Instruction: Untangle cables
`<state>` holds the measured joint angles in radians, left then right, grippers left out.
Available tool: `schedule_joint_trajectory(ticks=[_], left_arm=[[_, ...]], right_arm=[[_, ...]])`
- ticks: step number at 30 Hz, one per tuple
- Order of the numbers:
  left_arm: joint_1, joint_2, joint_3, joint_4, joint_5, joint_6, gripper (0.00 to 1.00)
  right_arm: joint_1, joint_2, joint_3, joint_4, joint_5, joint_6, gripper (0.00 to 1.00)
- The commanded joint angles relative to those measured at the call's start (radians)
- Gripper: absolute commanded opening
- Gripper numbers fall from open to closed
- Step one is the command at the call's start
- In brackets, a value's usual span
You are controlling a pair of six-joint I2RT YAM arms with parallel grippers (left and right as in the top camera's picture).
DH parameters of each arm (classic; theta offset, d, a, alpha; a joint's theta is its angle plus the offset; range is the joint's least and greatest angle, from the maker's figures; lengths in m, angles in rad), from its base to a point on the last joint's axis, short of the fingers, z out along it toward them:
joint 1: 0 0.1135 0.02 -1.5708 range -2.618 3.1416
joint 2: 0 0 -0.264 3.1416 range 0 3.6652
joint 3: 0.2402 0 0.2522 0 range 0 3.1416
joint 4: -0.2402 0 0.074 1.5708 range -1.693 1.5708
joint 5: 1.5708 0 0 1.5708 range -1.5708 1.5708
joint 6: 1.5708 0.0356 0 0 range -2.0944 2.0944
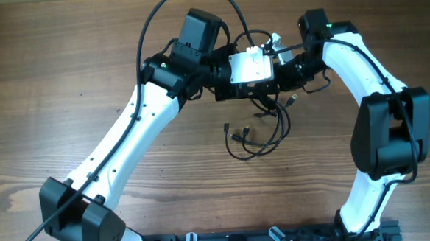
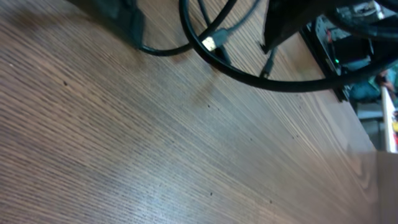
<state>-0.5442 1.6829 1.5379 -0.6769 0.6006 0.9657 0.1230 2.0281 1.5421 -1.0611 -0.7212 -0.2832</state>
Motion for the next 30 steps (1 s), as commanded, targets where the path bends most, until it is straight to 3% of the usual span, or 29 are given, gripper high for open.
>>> schedule_joint_trajectory(ticks=[1, 9, 12, 16, 17, 21, 24, 30], left_arm=[[-0.002, -0.005, -0.001, 0.008, 0.019, -0.013, 0.04], [-0.002, -0.005, -0.001, 0.015, 0.02, -0.031, 0.04], [-0.002, -0.005, -0.001, 0.015, 0.02, -0.032, 0.04], [-0.002, -0.005, -0.001, 0.015, 0.02, -0.088, 0.04], [-0.002, -0.005, -0.001, 0.015, 0.019, -0.143, 0.04], [-0.002, -0.005, -0.001, 0.014, 0.012, -0.424, 0.04], [-0.002, -0.005, -0.001, -0.005, -0.058, -0.701, 0.04], [-0.002, 0.006, -0.001, -0.078, -0.237, -1.023, 0.04]], right_arm=[[0.003, 0.013, -0.05, 0.027, -0.085, 0.048, 0.58], [0.003, 0.013, -0.147, 0.075, -0.139, 0.059, 0.53], [0.003, 0.013, -0.147, 0.116, -0.164, 0.115, 0.43], [0.016, 0.013, -0.147, 0.184, -0.163, 0.194, 0.13], [0.017, 0.013, -0.146, 0.21, -0.153, 0.216, 0.05], [0.0, 0.005, -0.133, 0.299, -0.067, 0.332, 0.04], [-0.036, -0.028, -0.055, 0.317, 0.016, 0.41, 0.04], [-0.095, -0.184, 0.121, 0.327, 0.177, 0.526, 0.04]])
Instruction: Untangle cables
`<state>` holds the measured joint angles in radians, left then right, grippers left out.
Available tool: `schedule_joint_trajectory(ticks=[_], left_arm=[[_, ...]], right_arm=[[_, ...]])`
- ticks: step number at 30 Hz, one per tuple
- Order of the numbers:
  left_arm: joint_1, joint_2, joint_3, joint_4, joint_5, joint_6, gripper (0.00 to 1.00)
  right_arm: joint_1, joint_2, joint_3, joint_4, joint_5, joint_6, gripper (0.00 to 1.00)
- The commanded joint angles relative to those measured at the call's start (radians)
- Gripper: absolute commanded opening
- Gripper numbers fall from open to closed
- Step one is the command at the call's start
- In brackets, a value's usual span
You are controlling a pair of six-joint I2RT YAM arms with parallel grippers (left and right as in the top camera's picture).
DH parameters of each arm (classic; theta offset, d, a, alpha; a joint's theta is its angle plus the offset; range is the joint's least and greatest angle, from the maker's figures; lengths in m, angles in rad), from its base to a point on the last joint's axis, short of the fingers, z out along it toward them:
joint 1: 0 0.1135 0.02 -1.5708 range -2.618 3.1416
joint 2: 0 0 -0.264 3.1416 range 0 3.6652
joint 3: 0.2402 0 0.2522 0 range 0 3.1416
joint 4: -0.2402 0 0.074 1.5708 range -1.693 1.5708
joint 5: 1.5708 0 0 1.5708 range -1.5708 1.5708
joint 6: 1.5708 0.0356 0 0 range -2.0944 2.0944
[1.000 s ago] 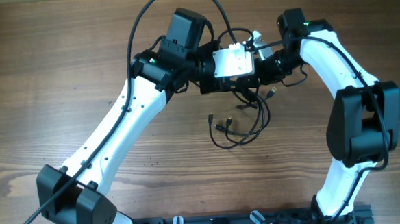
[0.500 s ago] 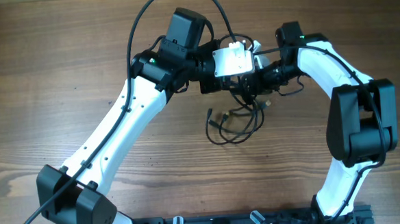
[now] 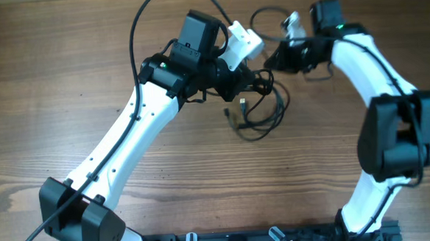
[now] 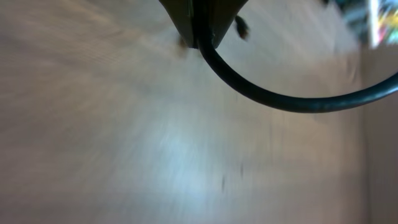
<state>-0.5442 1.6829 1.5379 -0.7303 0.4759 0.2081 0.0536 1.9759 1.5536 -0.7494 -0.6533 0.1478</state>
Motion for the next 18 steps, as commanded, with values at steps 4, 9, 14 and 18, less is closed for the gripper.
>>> schedule_joint_trajectory(ticks=[4, 9, 14, 18], left_arm=[[-0.001, 0.029, -0.003, -0.031, -0.189, -0.379, 0.04], [-0.001, 0.073, -0.003, -0.034, -0.206, -0.426, 0.04], [0.0, 0.075, -0.003, -0.03, -0.232, -0.426, 0.04], [0.0, 0.075, -0.003, -0.03, -0.232, -0.426, 0.04]], right_arm=[[-0.029, -0.274, 0.138, 0.047, 0.206, 0.156, 0.04], [-0.029, -0.467, 0.138, 0.006, 0.526, 0.357, 0.04], [-0.029, -0.542, 0.138, -0.083, 0.661, 0.421, 0.04], [-0.029, -0.507, 0.135, -0.206, 0.68, 0.408, 0.04]])
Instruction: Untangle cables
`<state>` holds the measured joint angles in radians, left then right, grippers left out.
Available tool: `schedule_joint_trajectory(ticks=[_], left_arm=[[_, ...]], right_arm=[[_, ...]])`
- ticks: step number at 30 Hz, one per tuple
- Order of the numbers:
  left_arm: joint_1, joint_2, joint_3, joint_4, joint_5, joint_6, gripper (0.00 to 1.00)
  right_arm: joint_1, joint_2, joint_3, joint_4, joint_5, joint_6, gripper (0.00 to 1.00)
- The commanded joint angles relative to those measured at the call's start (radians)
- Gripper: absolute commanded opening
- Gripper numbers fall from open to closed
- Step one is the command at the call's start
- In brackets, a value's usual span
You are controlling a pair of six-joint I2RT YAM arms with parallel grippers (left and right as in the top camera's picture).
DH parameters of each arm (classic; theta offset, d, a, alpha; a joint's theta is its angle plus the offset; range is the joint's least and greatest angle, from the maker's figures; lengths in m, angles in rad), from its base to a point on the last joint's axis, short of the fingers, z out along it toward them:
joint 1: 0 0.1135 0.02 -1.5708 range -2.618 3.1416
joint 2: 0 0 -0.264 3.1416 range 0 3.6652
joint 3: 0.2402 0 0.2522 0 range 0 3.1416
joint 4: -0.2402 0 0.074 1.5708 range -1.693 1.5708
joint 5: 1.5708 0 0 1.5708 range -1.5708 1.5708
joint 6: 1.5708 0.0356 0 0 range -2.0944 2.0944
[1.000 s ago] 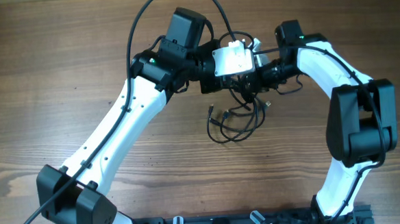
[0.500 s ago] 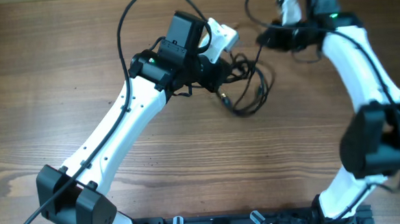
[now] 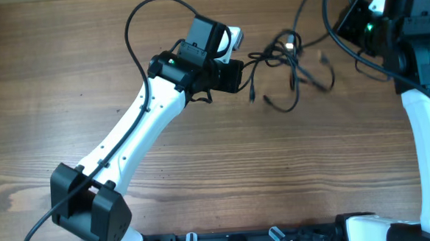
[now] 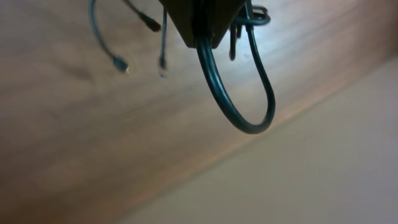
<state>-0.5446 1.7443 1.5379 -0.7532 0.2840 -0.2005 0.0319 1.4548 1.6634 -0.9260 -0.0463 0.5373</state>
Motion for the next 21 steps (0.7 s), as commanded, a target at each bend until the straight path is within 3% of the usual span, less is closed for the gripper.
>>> schedule_joint_trajectory(ticks=[1, 3, 6, 8, 9, 11, 14, 18, 21], left_arm=[[0.0, 0.013, -0.003, -0.005, -0.039, -0.017, 0.04], [0.0, 0.013, -0.002, 0.012, -0.038, -0.018, 0.04], [0.0, 0.013, -0.002, 0.075, -0.01, -0.018, 0.21], [0.0, 0.013, -0.002, 0.136, 0.031, -0.018, 0.43], [0.001, 0.013, -0.002, 0.184, 0.073, -0.018, 0.71], [0.006, 0.013, -0.002, 0.217, 0.127, -0.017, 0.85], [0.026, 0.019, -0.002, 0.215, 0.208, 0.008, 0.83], [0.056, 0.044, -0.002, 0.228, 0.334, 0.138, 0.77], [0.099, 0.05, -0.002, 0.286, 0.375, 0.085, 0.74]], right_arm=[[-0.007, 0.029, 0.025, -0.034, 0.001, -0.043, 0.04], [-0.007, 0.055, 0.025, -0.039, -0.172, -0.164, 0.04], [-0.007, 0.076, 0.025, -0.039, -0.447, -0.374, 0.04], [-0.007, 0.079, 0.025, -0.04, -0.522, -0.432, 0.04], [-0.007, 0.078, 0.025, -0.036, -0.523, -0.433, 0.04], [-0.007, 0.077, 0.025, -0.031, -0.523, -0.433, 0.04], [-0.007, 0.077, 0.025, -0.024, -0.539, -0.444, 0.04], [-0.014, 0.077, 0.025, -0.027, -0.671, -0.505, 0.04], [-0.066, 0.077, 0.025, -0.041, -0.833, -0.54, 0.04]])
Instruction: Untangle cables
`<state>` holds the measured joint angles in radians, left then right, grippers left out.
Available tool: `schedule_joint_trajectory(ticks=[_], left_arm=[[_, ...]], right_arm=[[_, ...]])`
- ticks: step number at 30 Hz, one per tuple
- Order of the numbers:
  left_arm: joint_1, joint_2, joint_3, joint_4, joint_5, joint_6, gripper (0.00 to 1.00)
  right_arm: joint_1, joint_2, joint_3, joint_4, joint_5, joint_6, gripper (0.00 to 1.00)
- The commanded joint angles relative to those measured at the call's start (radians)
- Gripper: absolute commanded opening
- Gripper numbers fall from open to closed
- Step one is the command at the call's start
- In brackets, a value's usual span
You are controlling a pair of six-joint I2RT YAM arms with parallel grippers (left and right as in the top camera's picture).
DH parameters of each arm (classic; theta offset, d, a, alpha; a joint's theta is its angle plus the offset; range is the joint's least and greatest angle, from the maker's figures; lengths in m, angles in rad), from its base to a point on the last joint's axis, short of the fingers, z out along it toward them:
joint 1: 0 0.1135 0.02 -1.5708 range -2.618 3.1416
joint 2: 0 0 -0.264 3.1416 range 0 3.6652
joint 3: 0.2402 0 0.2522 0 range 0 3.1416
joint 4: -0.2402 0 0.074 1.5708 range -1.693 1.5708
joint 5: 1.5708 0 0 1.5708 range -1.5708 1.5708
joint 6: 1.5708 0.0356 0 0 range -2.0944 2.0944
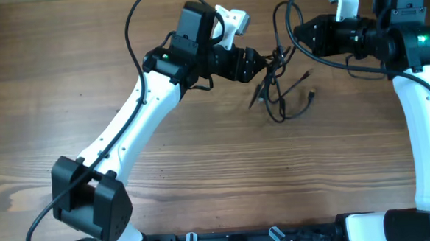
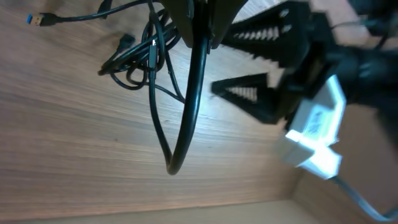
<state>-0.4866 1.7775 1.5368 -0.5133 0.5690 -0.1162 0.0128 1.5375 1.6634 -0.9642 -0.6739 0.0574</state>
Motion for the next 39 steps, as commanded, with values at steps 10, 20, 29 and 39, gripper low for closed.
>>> schedule_joint_trajectory(ticks=[10, 20, 29, 39], left_arm=[[0.047, 0.066, -0.001, 0.163, 0.103, -0.235, 0.82], [0.021, 0.071, -0.002, 0.208, 0.108, -0.289, 1.0], [0.007, 0.071, -0.001, -0.01, -0.207, -0.345, 0.59], [0.006, 0.071, -0.001, -0.131, -0.373, -0.345, 0.58]], right_arm=[[-0.153, -0.006, 0.025, -0.017, -0.634, -0.163, 0.04], [-0.153, -0.006, 0.025, 0.002, -0.685, -0.12, 0.04], [-0.152, -0.001, 0.021, 0.075, -0.006, 0.392, 0.04], [-0.144, 0.053, -0.171, 0.045, 0.171, 0.391, 0.04]])
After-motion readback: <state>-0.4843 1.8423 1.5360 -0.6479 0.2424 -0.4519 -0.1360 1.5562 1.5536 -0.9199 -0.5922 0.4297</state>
